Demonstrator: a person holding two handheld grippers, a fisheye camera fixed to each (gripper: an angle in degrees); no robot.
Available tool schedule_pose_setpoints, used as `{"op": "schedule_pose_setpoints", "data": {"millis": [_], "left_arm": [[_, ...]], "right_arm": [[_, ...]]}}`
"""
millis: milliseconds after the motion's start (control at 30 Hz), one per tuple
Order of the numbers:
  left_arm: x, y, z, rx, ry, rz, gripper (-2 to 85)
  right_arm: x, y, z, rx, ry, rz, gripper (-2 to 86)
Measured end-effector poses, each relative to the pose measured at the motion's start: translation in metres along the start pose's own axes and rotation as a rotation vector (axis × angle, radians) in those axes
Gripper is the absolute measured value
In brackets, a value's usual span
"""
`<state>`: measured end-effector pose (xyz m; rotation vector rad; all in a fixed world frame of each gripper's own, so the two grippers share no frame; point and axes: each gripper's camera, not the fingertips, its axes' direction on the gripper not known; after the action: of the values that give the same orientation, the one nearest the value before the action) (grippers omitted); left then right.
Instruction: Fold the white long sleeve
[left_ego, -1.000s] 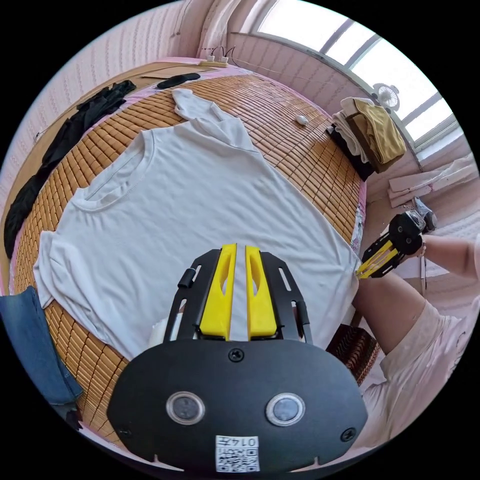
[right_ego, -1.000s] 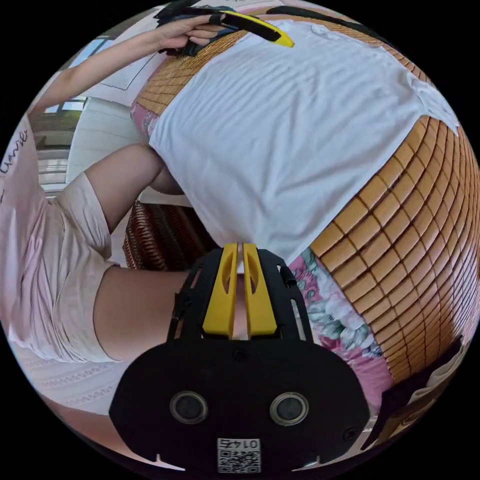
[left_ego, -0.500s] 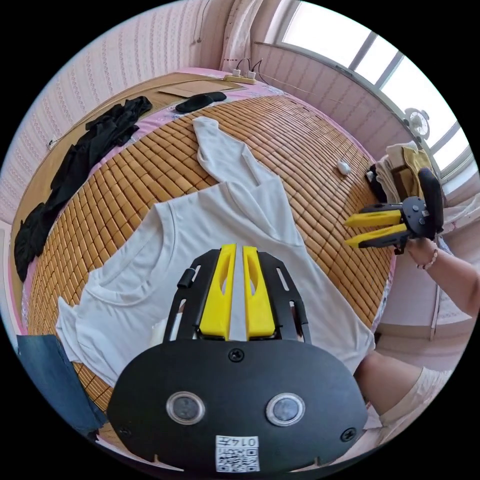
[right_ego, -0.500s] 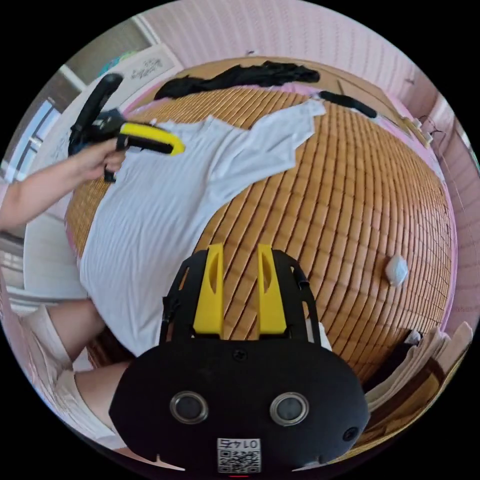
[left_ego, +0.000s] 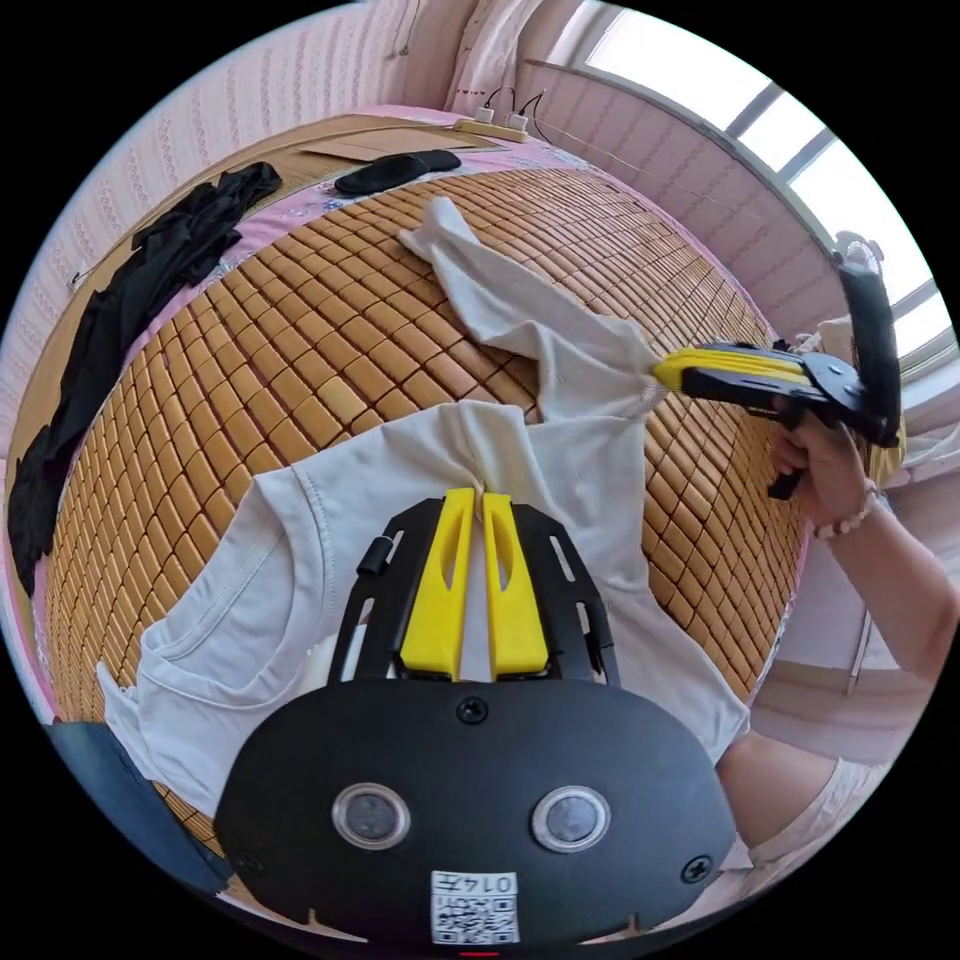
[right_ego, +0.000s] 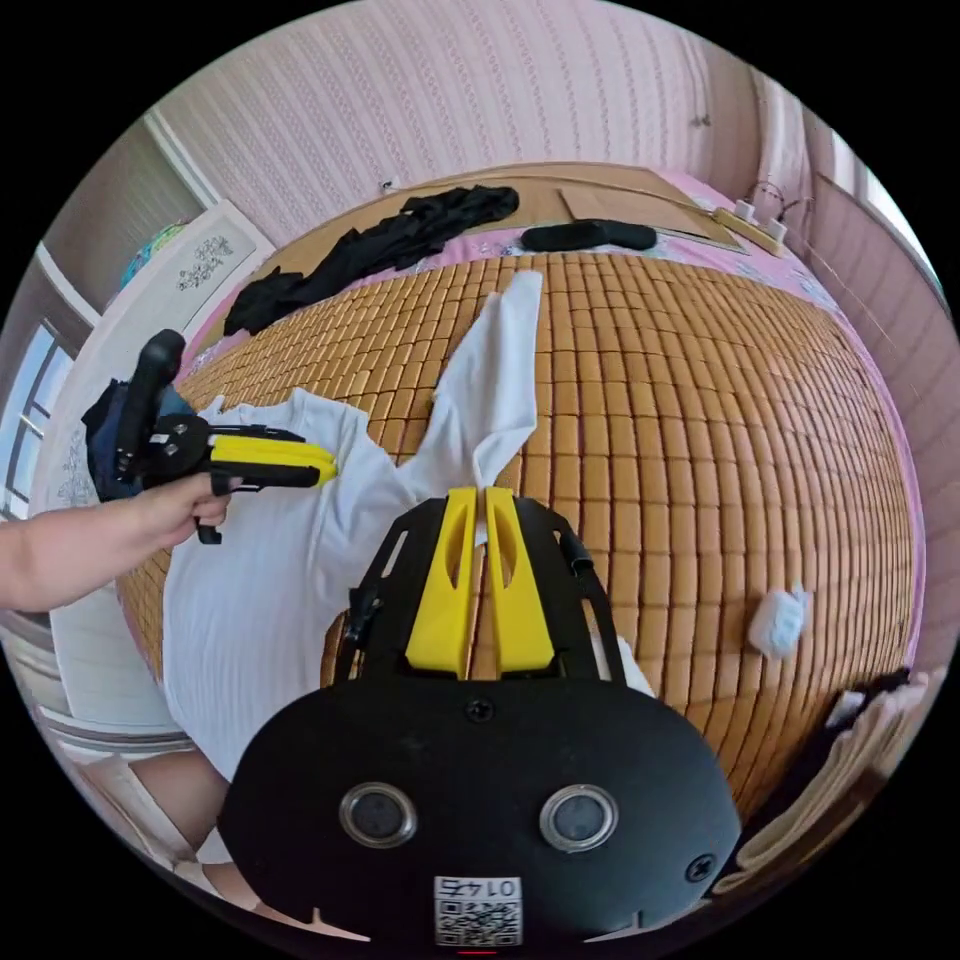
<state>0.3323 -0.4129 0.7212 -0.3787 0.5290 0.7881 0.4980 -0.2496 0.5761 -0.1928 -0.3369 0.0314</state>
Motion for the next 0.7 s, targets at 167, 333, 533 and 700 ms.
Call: {"op": "schedule_pose_setpoints", "data": {"millis": [167, 333, 533, 700], "left_arm": [[0.015, 0.007, -0.009, 0.050, -0.006, 0.065, -0.5], [0.023, 0.005, -0.006, 0.018, -0.034, 0.075, 2.1], [0.043, -0.007, -0.032, 0.108, -0.086, 0.086, 4.0], [0.064, -0.023, 0.012, -0.043, -0.026, 0.111, 6.9]], "right_arm": [[-0.001, 0.109, -0.070, -0.064, -0.019, 0.173, 0.7], [0.033, 0.138, -0.073, -0.136, 0.097, 0.261, 2.2], [0.093, 0.109, -0.045, -0.037, 0.094, 0.388, 7.5], [0.089, 0.096, -0.025, -0.072, 0.149, 0.327, 0.9]]}}
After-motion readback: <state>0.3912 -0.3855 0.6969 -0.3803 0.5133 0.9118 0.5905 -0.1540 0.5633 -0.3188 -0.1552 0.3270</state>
